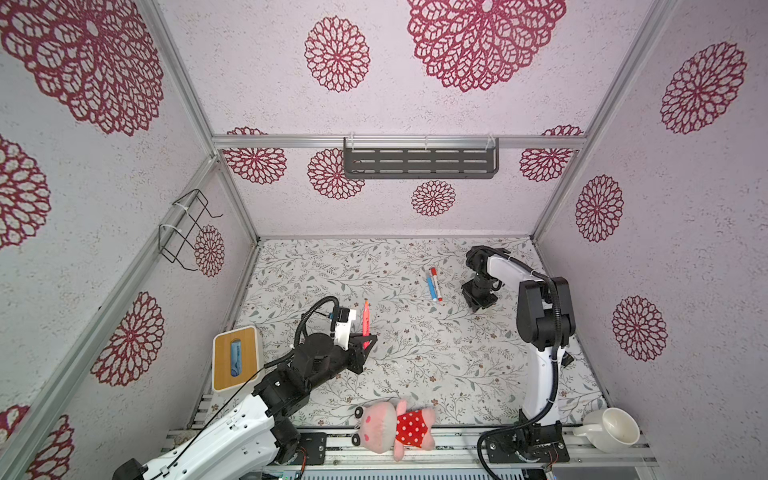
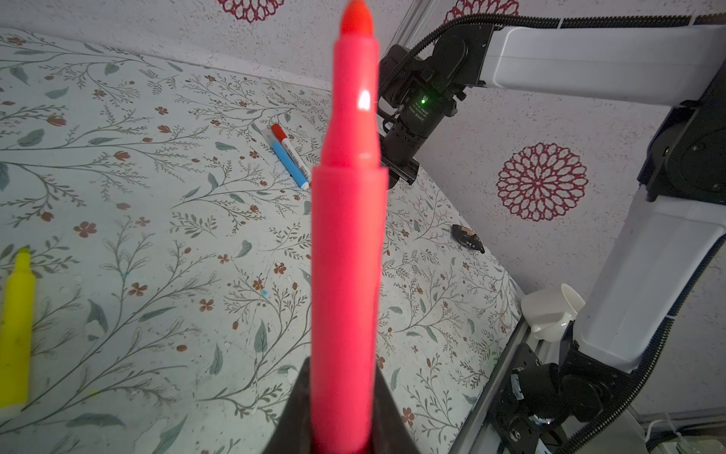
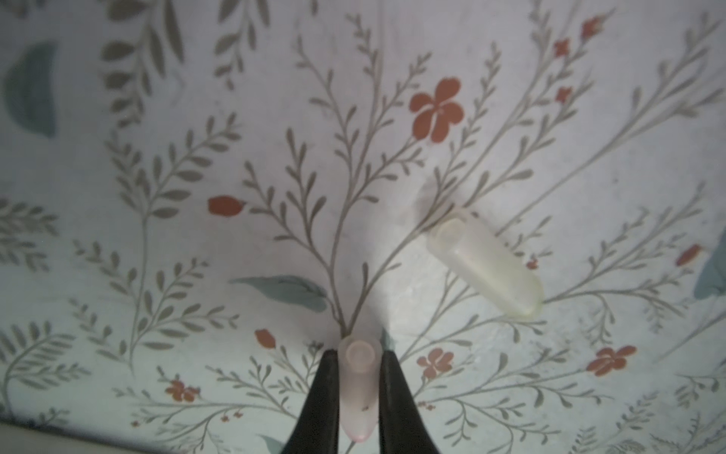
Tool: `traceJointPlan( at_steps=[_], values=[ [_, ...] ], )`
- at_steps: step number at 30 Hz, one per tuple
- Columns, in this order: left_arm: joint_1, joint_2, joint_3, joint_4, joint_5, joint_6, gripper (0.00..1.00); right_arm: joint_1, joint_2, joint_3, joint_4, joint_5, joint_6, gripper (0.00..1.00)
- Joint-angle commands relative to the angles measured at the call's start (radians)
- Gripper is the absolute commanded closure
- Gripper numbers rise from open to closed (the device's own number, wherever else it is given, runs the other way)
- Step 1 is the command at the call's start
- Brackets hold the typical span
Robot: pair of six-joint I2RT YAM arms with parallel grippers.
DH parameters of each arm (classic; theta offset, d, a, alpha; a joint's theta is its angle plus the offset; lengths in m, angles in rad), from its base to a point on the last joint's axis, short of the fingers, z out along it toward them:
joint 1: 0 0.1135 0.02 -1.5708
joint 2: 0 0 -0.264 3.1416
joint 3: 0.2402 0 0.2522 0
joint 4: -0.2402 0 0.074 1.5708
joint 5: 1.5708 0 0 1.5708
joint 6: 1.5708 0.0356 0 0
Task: Insert the pens into the pen caps
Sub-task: 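Lift the pink cap with the right gripper while the left gripper lowers the highlighter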
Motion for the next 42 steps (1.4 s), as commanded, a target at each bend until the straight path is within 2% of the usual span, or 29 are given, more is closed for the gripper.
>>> traceJointPlan(
  at_steps=[1, 5, 9, 16, 23, 25, 32, 38, 42],
  values=[
    [0.006, -0.008, -0.011, 0.003, 0.014, 0.002, 1.00, 0.016, -0.140, -0.005, 0.006, 0.022, -0.047, 0.94],
    [0.007, 0.009, -0.011, 0.027, 0.043, -0.007, 1.00, 0.034, -0.227, -0.039, 0.048, 0.013, -0.088, 1.00],
    [0.006, 0.035, -0.014, 0.066, 0.076, -0.016, 1.00, 0.050, -0.322, -0.084, 0.084, 0.034, -0.101, 1.00],
    [-0.028, 0.119, -0.017, 0.184, 0.169, -0.046, 1.00, 0.096, -0.463, -0.142, 0.180, -0.009, -0.221, 1.00],
    [-0.147, 0.219, 0.004, 0.262, 0.141, -0.060, 1.00, 0.153, -0.667, -0.325, 0.437, -0.165, -0.334, 1.00],
    [-0.186, 0.238, 0.011, 0.277, 0.127, -0.062, 1.00, 0.168, -0.739, -0.399, 0.550, -0.248, -0.351, 1.00],
    [-0.325, 0.292, 0.007, 0.366, 0.079, -0.087, 1.00, 0.292, -1.019, -0.699, 0.947, -0.387, -0.292, 1.00],
    [-0.441, 0.317, -0.003, 0.418, 0.014, -0.113, 1.00, 0.422, -1.129, -0.755, 0.988, -0.376, -0.302, 1.00],
    [-0.475, 0.312, -0.006, 0.421, -0.020, -0.121, 1.00, 0.472, -1.181, -0.766, 0.973, -0.359, -0.339, 1.00]
  ],
)
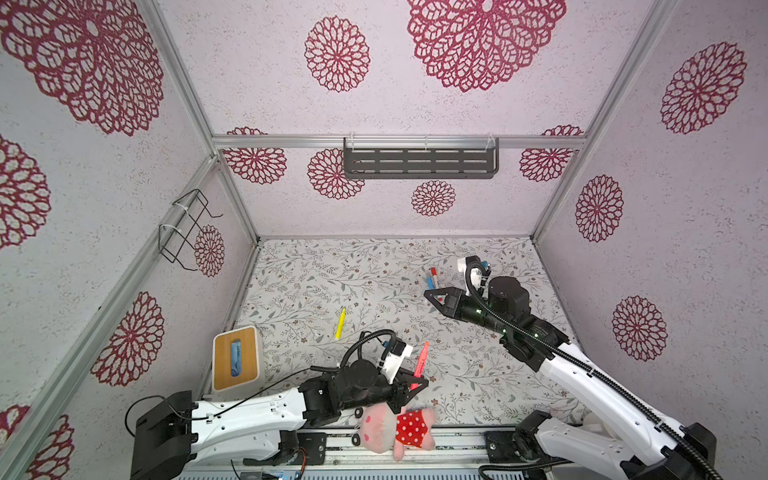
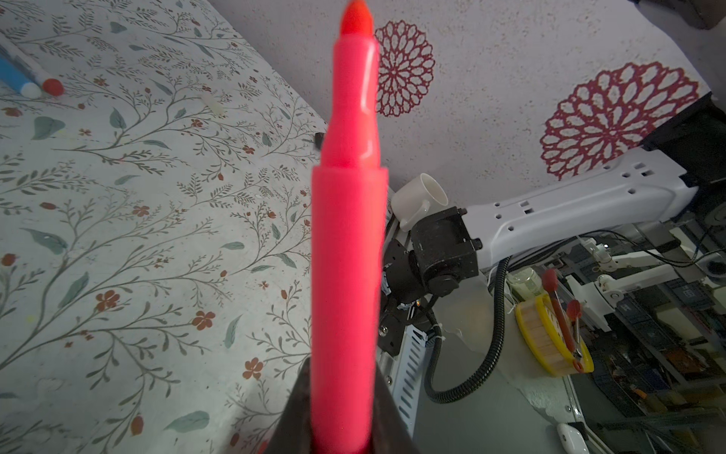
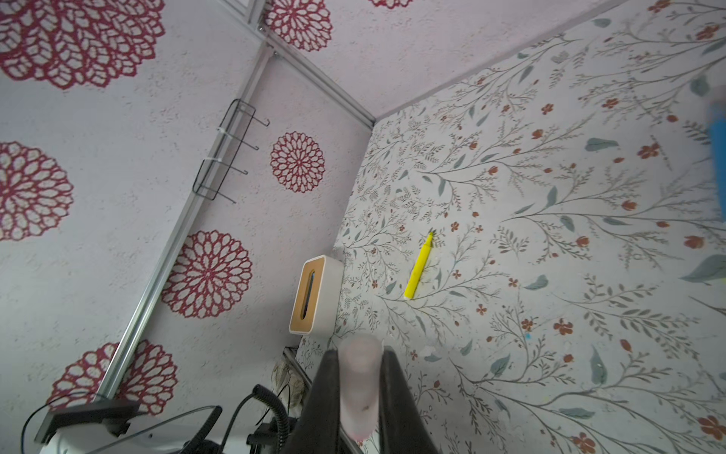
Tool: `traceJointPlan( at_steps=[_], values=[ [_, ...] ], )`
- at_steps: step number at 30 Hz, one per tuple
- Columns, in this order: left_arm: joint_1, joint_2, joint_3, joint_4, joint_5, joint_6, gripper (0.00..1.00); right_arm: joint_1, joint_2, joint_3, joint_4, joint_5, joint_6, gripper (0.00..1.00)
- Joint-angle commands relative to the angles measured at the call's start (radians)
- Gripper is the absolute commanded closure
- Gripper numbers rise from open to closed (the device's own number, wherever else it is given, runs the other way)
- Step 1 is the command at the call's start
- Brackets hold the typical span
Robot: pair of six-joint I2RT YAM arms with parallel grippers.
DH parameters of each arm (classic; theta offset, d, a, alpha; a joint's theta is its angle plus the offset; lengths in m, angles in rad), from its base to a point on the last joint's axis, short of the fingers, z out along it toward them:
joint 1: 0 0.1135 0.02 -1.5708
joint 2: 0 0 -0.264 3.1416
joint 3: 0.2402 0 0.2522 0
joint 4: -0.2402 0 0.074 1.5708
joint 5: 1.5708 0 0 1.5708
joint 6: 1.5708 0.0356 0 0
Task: Insert the pens into the pen caps
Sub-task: 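Lift the pink cap with the right gripper while the left gripper lowers the highlighter, then carry the pink cap with the right gripper above the highlighter tip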
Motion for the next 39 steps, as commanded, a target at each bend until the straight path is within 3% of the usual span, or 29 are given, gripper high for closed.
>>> traceJointPlan(
  at_steps=[1, 11, 19, 30, 39],
  values=[
    [-0.022, -0.007, -0.003, 0.054, -0.053, -0.025, 1.00, 0.027, -0.066, -0.009, 0.057, 0.005, -0.045, 1.00],
    [-0.013, -0.080, -0.007, -0.003, -0.079, 0.037, 1.00, 0.044, -0.257, -0.133, 0.085, 0.036, -0.075, 1.00],
    [-0.008, -0.059, -0.007, 0.056, -0.084, 0.013, 1.00, 0.044, -0.275, -0.155, 0.109, -0.033, -0.076, 1.00],
    [0.001, -0.098, 0.015, -0.004, -0.088, -0.001, 1.00, 0.045, -0.372, -0.209, 0.144, -0.034, -0.050, 1.00],
    [0.083, -0.099, -0.018, 0.023, 0.029, -0.002, 1.00, 0.047, -0.336, -0.250, 0.223, -0.082, -0.046, 1.00]
  ],
)
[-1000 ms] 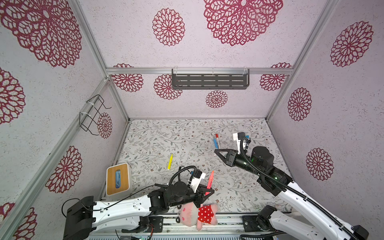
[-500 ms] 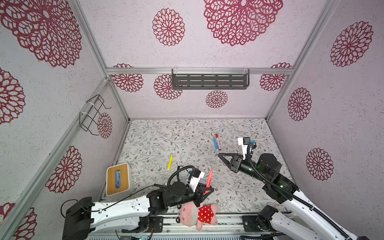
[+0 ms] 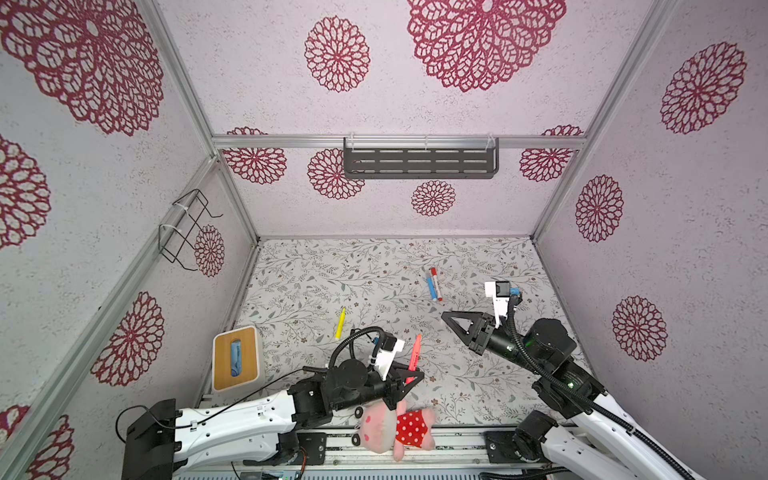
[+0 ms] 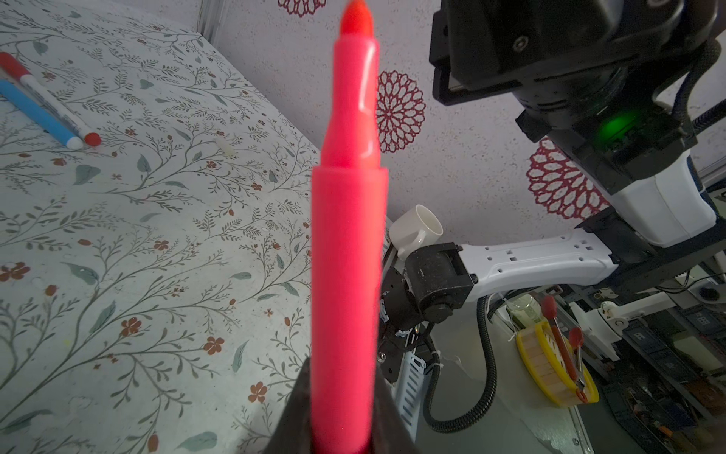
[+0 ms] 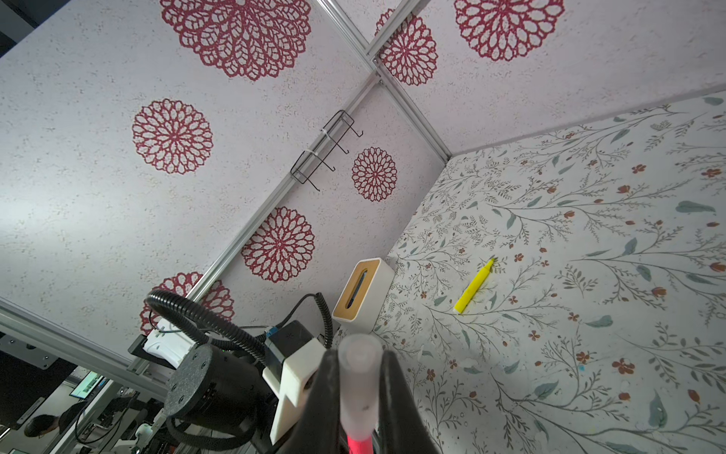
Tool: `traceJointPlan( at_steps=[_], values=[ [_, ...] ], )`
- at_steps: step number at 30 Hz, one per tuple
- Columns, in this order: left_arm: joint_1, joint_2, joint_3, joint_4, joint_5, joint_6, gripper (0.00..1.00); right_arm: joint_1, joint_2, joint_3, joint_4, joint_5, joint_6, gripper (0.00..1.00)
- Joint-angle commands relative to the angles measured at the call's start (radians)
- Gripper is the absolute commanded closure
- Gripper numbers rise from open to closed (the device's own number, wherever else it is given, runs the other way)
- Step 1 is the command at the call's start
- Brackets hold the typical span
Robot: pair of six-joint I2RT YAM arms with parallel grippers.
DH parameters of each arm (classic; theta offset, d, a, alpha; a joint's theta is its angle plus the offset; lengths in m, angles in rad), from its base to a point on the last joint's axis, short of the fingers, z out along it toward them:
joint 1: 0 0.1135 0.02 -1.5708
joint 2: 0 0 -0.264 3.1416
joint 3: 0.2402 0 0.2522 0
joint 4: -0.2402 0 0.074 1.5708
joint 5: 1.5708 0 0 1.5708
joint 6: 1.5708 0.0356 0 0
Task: Insert the pens into the pen caps
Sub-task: 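Carry the pink cap with the right gripper above the highlighter tip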
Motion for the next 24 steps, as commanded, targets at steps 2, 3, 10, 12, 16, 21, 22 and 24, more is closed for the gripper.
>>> traceJointPlan(
  at_steps=[2, 3, 10, 12, 16, 21, 22, 24],
  values=[
    [0.056, -0.001, -0.010, 0.041, 0.083, -0.009, 1.00, 0.007, 0.019, 0.006, 0.066, -0.028, -0.013, 1.00],
    [0.063, -0.001, -0.005, 0.034, 0.090, -0.003, 1.00, 0.007, 0.024, 0.009, 0.065, -0.025, -0.020, 1.00],
    [0.082, 0.026, 0.018, 0.036, 0.138, 0.008, 1.00, 0.007, 0.064, 0.010, 0.114, -0.026, -0.027, 1.00],
    [0.082, 0.038, 0.020, 0.047, 0.140, 0.004, 1.00, 0.007, 0.073, 0.011, 0.117, -0.019, -0.032, 1.00],
    [0.082, 0.050, 0.024, 0.063, 0.147, -0.008, 1.00, 0.007, 0.096, 0.019, 0.131, -0.027, -0.033, 1.00],
    [0.079, 0.048, 0.034, 0.066, 0.150, -0.021, 1.00, 0.007, 0.108, 0.026, 0.153, -0.044, -0.034, 1.00],
    [0.079, 0.049, 0.040, 0.061, 0.150, -0.021, 1.00, 0.007, 0.114, 0.035, 0.149, -0.047, -0.039, 1.00],
    [0.076, 0.051, 0.049, 0.051, 0.153, -0.020, 1.00, 0.007, 0.124, 0.043, 0.148, -0.054, -0.040, 1.00]
  ],
)
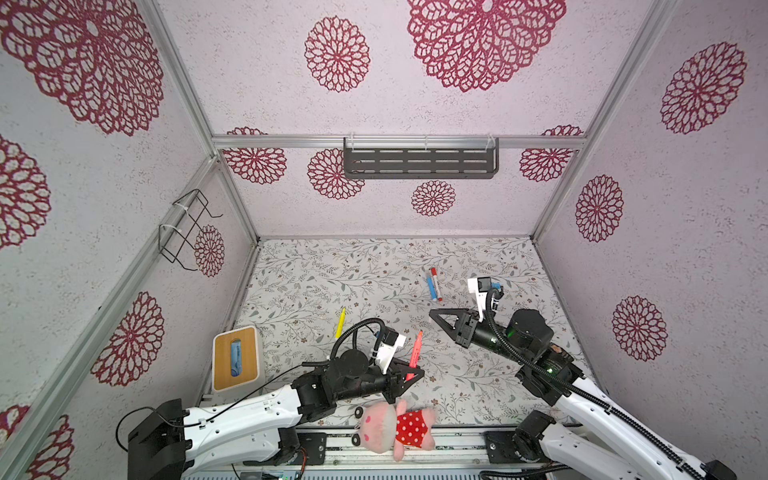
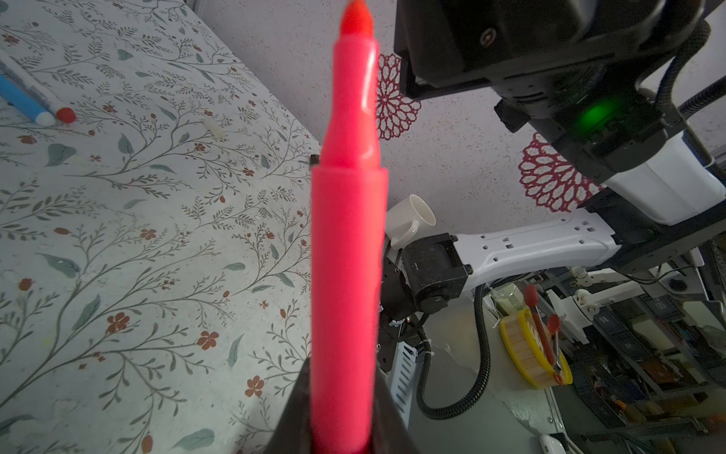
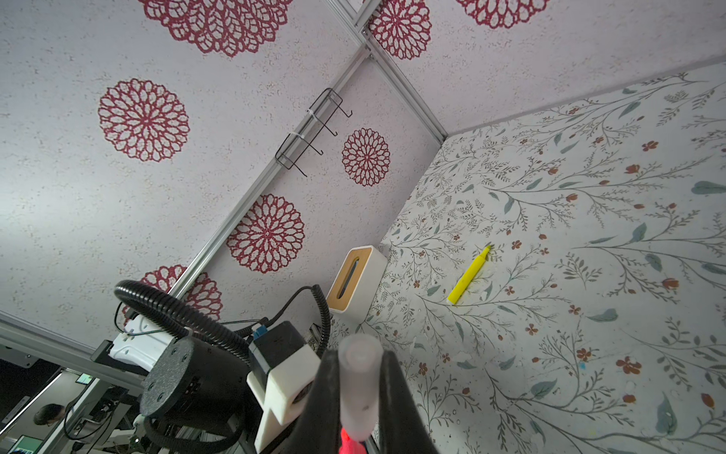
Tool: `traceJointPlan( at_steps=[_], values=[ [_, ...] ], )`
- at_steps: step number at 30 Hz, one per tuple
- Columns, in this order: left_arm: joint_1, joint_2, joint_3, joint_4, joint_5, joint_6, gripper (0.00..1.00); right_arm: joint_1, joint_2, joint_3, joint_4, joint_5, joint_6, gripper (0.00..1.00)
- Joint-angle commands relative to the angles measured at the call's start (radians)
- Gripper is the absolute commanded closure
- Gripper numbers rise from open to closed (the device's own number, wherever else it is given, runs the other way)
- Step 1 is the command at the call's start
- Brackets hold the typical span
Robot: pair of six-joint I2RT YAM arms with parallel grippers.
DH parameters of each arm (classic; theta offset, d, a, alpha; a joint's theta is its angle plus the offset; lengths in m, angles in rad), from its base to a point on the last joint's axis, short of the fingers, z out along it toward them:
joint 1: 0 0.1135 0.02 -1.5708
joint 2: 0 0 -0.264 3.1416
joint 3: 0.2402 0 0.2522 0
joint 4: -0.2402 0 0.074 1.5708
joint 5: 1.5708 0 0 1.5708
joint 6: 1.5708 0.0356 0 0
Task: Insert the pens into the pen caps
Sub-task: 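Carry the pink cap with the right gripper above the highlighter tip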
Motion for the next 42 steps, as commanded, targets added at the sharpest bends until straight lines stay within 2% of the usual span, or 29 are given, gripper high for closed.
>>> traceJointPlan(
  at_steps=[1, 21, 42],
  values=[
    [0.002, 0.000, 0.040, 0.025, 0.009, -0.006, 1.00, 0.007, 0.006, 0.043, 0.064, -0.026, -0.025, 1.00],
    [-0.003, -0.010, 0.054, 0.000, -0.006, 0.002, 1.00, 0.034, 0.004, 0.015, 0.104, -0.030, -0.002, 1.00],
    [-0.005, -0.016, 0.073, -0.017, -0.018, 0.006, 1.00, 0.079, -0.002, 0.011, 0.052, 0.010, -0.029, 1.00]
  ],
)
